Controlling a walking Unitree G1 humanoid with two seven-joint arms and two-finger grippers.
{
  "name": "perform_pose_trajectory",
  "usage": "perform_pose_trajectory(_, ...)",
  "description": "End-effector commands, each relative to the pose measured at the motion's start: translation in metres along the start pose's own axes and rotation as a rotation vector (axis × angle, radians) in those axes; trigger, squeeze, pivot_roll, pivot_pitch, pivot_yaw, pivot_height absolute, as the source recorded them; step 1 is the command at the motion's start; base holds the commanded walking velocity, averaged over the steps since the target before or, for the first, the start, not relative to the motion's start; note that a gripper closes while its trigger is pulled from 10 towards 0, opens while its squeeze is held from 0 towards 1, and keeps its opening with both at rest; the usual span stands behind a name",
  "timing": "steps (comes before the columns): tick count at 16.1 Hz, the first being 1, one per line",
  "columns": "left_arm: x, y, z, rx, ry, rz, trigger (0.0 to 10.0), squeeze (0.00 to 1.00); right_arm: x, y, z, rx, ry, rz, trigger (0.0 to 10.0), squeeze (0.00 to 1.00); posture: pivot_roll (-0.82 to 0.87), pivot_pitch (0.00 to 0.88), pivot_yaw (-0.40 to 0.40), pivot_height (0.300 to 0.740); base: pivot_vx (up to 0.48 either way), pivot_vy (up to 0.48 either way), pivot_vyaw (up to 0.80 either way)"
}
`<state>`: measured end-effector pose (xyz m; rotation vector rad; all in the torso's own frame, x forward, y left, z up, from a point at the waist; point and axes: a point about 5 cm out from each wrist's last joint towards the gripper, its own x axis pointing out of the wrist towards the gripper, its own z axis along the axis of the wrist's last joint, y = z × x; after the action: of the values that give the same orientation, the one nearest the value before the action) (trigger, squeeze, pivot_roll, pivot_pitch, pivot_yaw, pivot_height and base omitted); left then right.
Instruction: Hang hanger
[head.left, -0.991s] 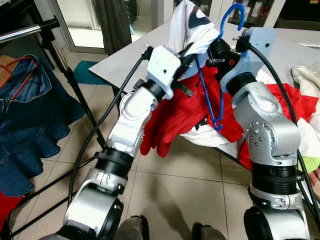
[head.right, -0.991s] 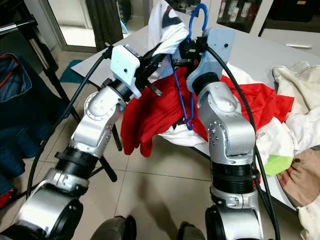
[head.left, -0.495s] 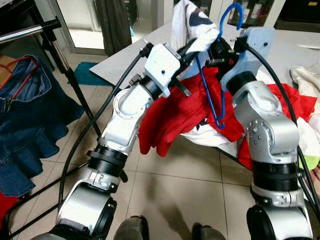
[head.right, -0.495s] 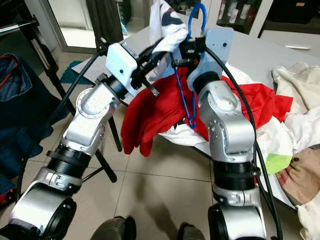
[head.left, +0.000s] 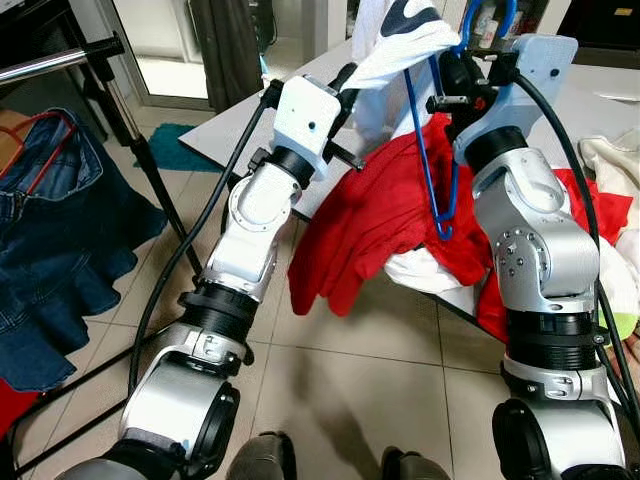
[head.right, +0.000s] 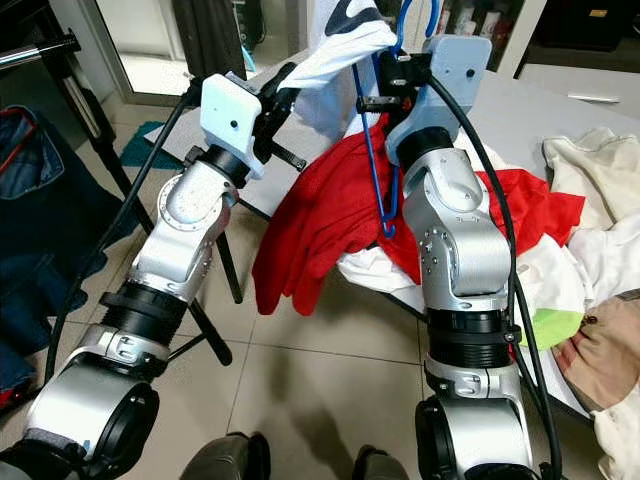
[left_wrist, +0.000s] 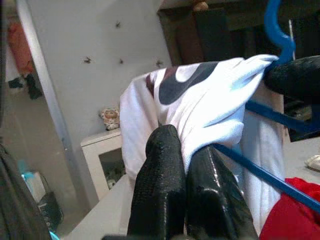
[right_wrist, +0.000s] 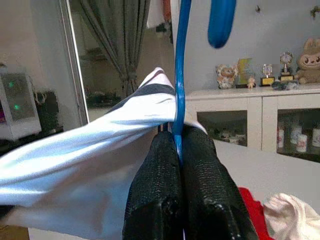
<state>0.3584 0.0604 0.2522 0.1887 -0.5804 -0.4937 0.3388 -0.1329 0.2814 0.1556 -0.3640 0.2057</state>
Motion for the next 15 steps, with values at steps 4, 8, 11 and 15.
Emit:
perform_pose_trajectory(4,-0.005,0.019,-0.006,0.005,0.018,0.100,10.0,0.00,0.002,-0.015,0.043,0.049,-0.225,-0.078,10.0,0.00,0.04,0.018,0.029,0.740,0.000,0.000,0.00)
perform_pose_trajectory(8,-0.029,0.009,-0.041,0.180,0.184,-0.010,10.0,0.00,0.002,-0.015,0.029,0.087,-0.145,-0.056,10.0,0.00,0.05,0.017,0.031,0.740,0.000,0.000,0.00)
perform_pose_trajectory(11,-0.041,0.002,-0.053,0.141,0.229,-0.025,10.0,0.00,0.003,-0.011,0.025,0.061,-0.110,0.004,10.0,0.00,0.04,0.021,0.028,0.740,0.000,0.000,0.00)
perform_pose_trajectory(15,-0.032,-0.043,-0.039,0.021,0.141,-0.190,10.0,0.00,0.007,-0.002,0.013,-0.018,-0.036,0.070,10.0,0.00,0.05,0.018,0.020,0.740,0.000,0.000,0.00)
